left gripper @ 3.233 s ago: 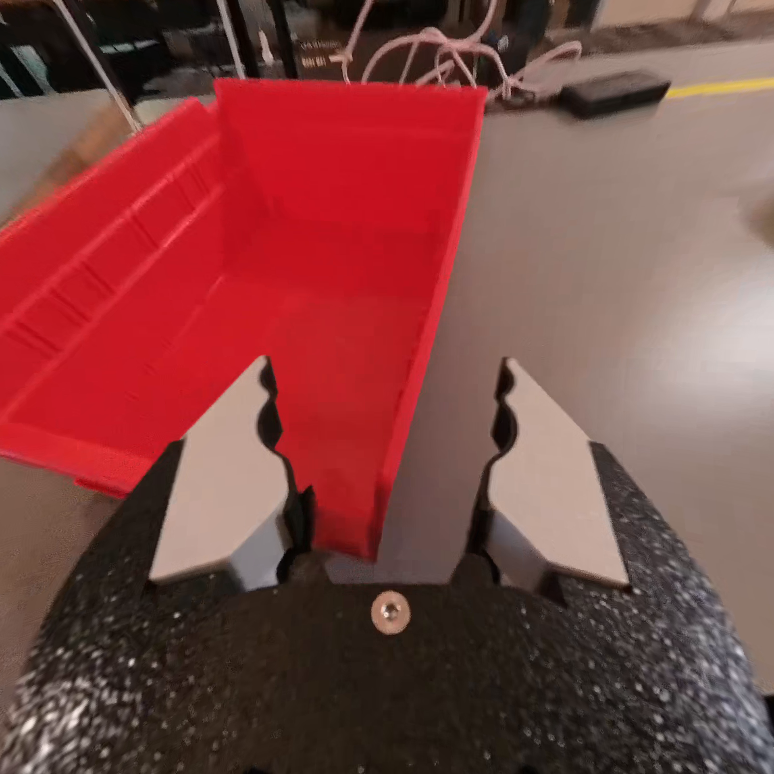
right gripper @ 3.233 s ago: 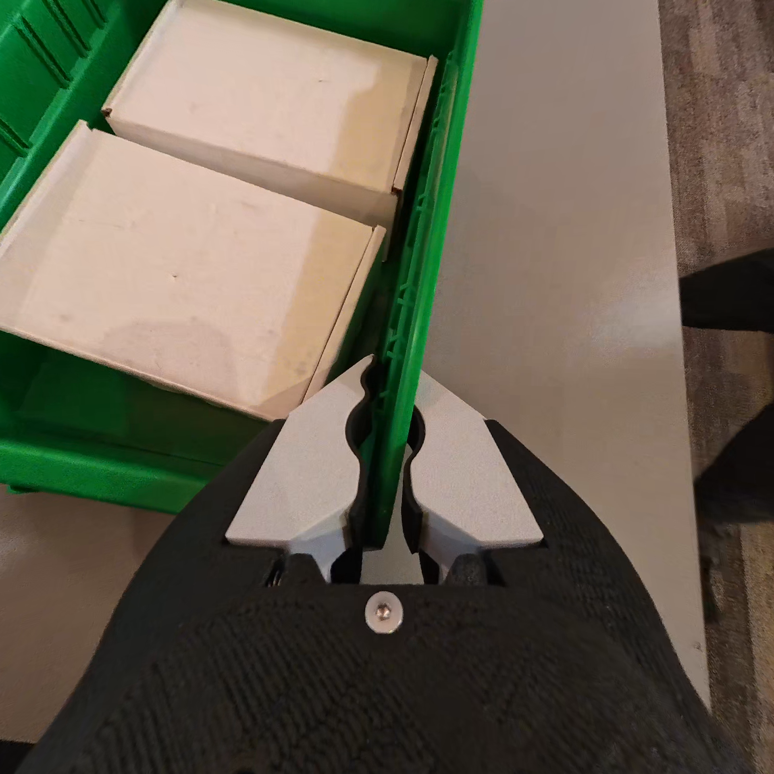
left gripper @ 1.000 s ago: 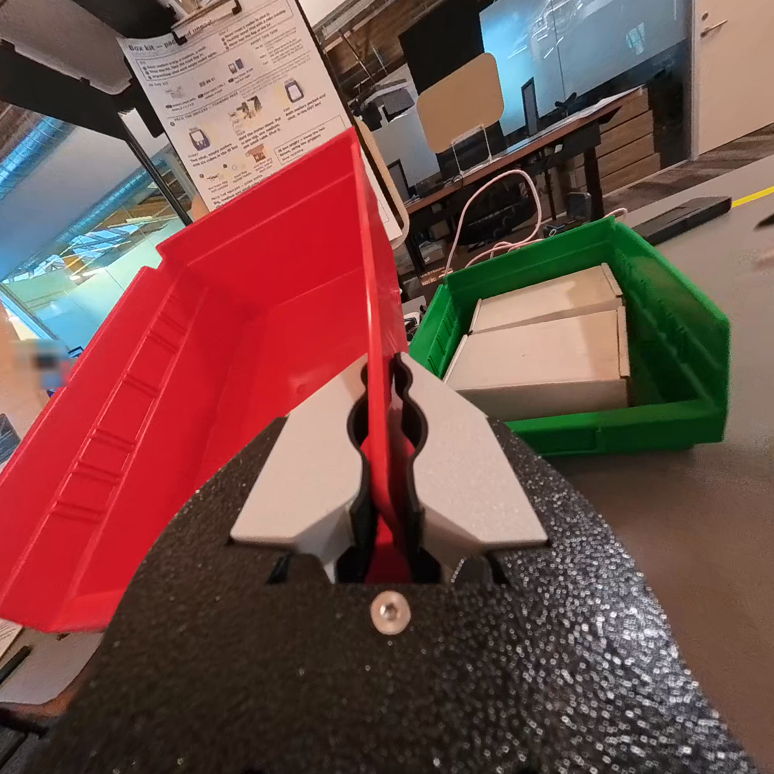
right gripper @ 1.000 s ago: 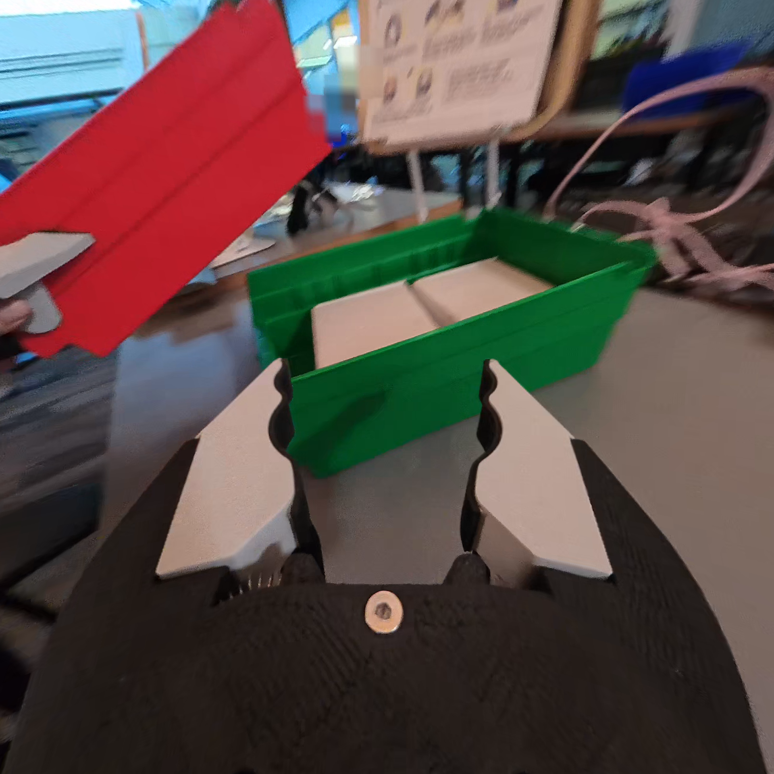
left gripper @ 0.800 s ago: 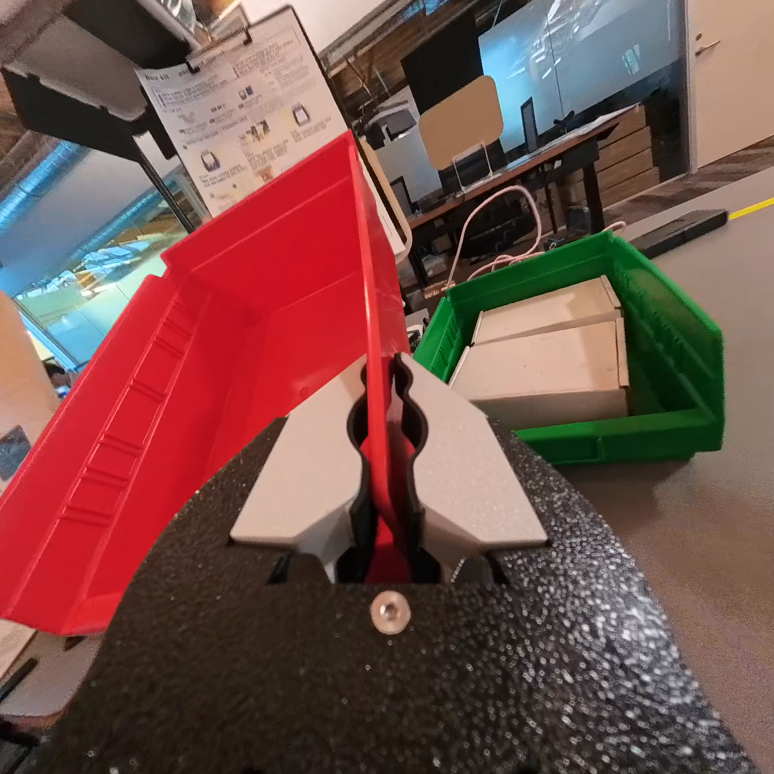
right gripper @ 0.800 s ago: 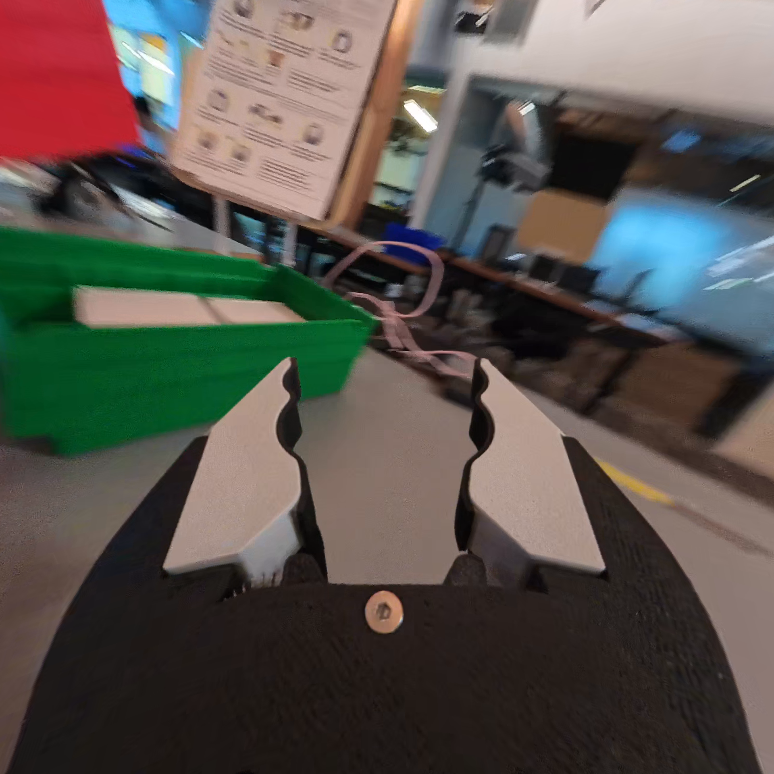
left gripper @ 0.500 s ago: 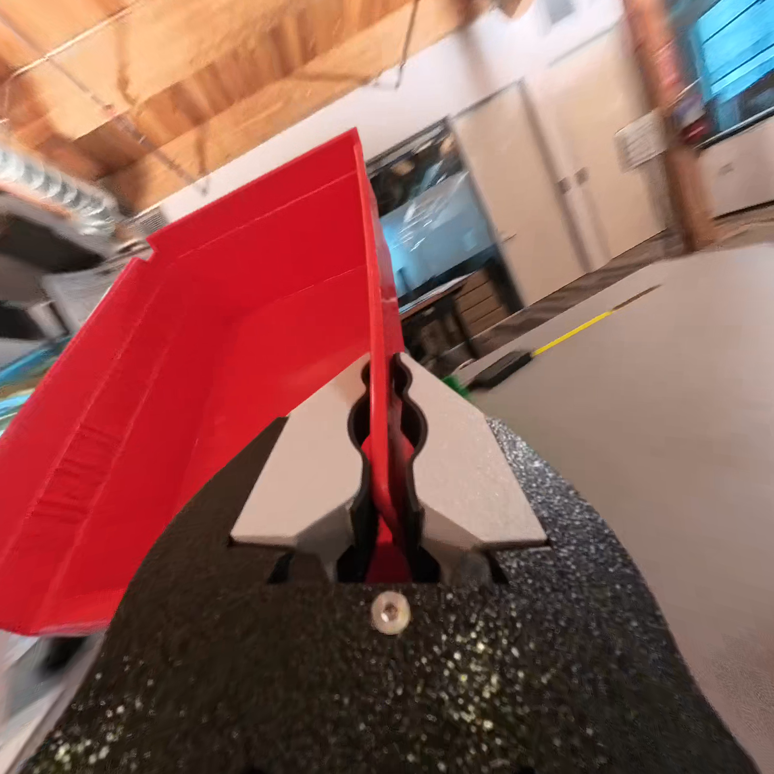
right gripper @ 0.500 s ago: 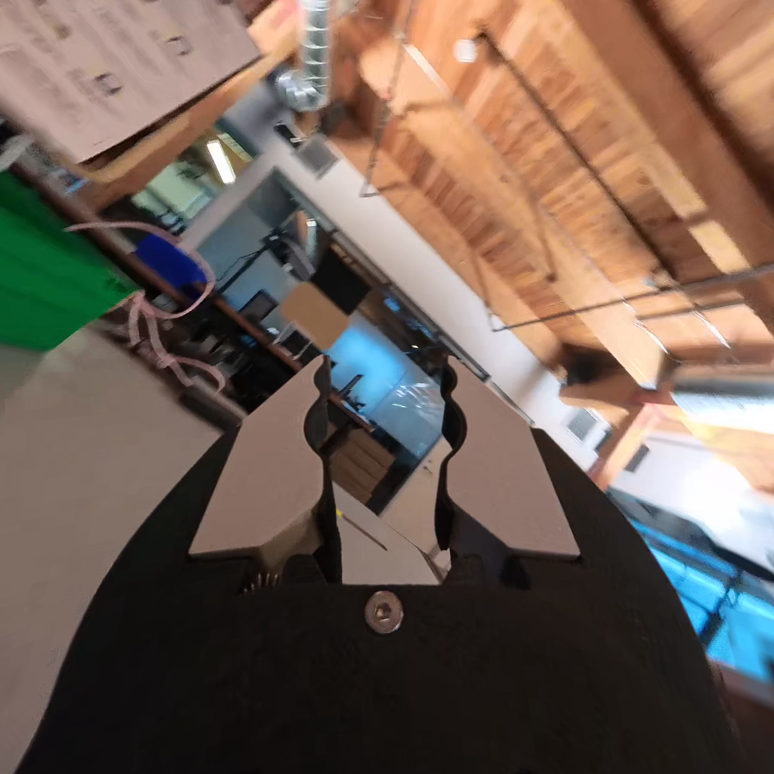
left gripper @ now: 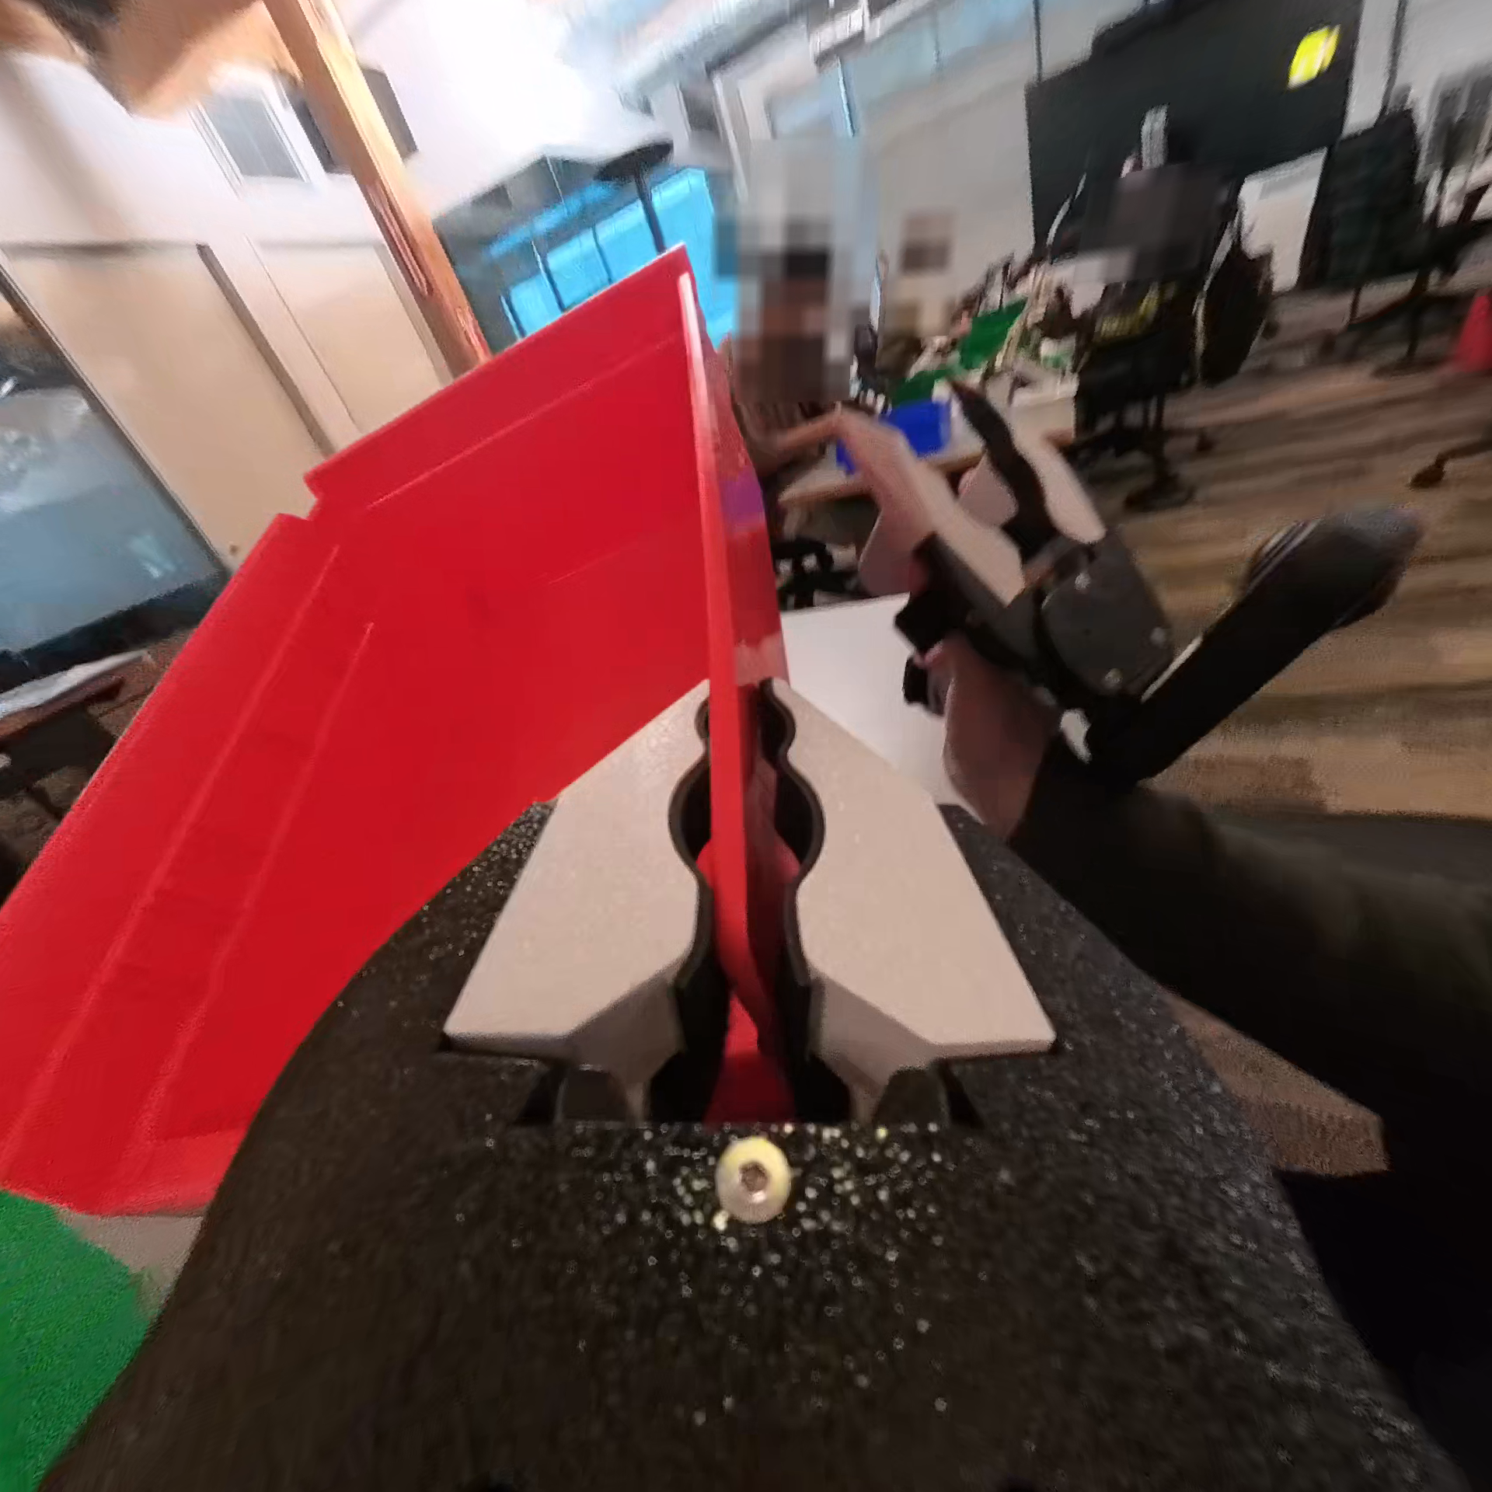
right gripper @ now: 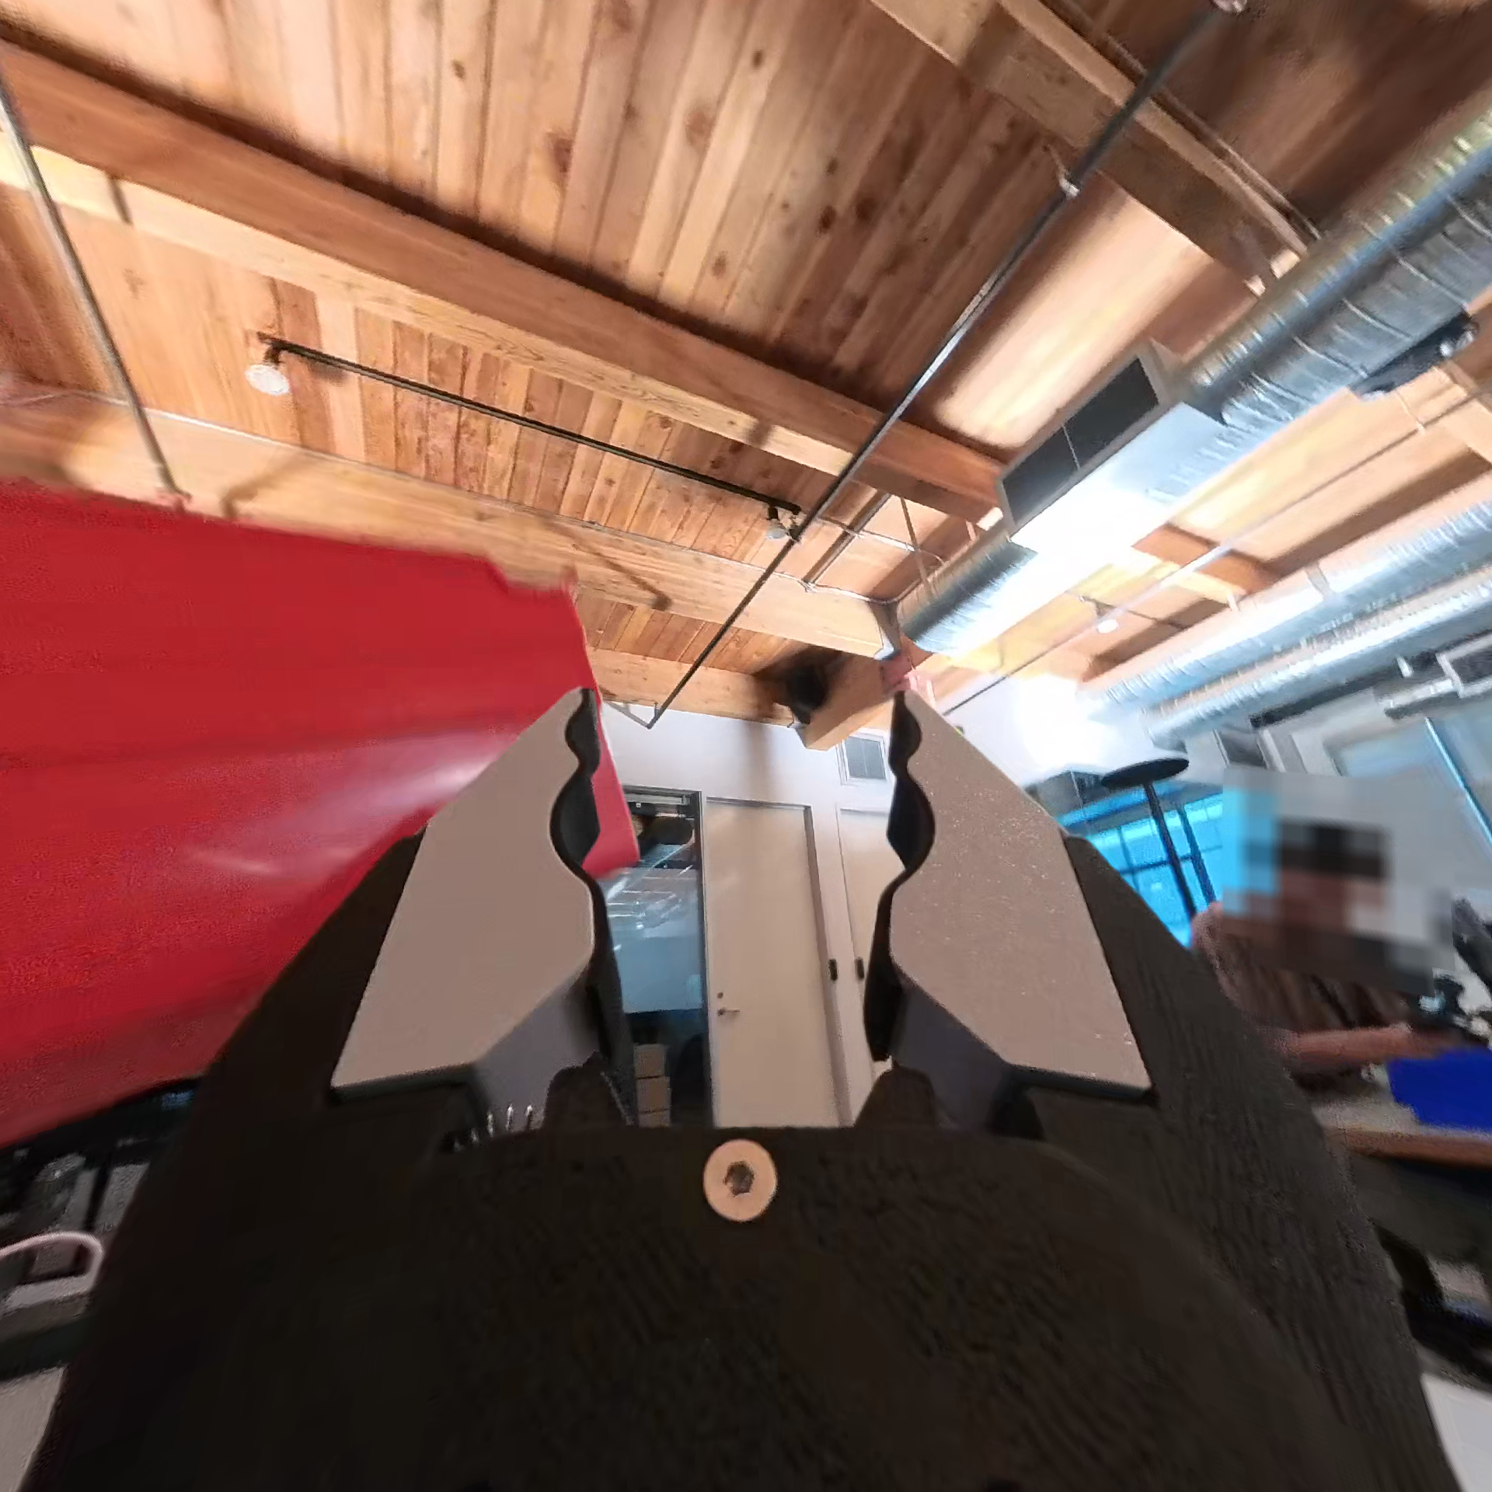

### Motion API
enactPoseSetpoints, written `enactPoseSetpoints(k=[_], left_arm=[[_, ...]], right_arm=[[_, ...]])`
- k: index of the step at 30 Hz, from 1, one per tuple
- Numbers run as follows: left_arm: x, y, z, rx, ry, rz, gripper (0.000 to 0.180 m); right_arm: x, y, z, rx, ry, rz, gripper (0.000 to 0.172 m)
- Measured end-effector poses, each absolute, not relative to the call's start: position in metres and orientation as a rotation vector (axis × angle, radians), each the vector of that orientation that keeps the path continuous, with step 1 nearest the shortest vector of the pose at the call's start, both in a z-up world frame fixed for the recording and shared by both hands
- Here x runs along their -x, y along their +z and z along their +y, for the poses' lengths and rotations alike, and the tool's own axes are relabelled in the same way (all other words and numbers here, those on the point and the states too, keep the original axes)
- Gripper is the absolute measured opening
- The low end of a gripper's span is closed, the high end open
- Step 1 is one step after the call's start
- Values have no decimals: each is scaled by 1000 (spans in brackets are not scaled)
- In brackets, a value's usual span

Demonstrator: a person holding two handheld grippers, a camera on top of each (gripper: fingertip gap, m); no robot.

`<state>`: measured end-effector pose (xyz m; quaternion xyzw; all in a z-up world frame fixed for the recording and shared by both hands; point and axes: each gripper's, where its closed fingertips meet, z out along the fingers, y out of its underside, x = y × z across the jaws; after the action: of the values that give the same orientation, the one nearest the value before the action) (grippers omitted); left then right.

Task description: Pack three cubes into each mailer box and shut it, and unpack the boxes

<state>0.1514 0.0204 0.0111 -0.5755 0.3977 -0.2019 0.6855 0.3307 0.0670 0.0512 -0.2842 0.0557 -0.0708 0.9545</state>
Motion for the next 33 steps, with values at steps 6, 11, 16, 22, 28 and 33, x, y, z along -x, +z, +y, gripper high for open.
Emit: enactPoseSetpoints(k=[6, 11, 16, 22, 28, 33], left_arm=[[-172, -52, 66, 1472, -327, 951, 4], [-175, -84, 83, 1572, -357, 943, 5], [-180, -110, 90, 1615, -269, 1021, 5], [-166, -86, 84, 1495, -288, 883, 51], [-70, -32, 57, 1375, -249, 572, 102], [103, -3, 25, 1264, -14, 91, 99]], right_arm=[[-334, 48, 75, 605, -96, 125, 71], [-316, 47, 83, 636, -104, 44, 65], [-301, 47, 86, 647, -95, -17, 64], [-285, 46, 88, 663, -74, -85, 64], [-237, 48, 91, 836, 89, -290, 82], [-173, 33, 87, 1143, 273, -451, 118]])
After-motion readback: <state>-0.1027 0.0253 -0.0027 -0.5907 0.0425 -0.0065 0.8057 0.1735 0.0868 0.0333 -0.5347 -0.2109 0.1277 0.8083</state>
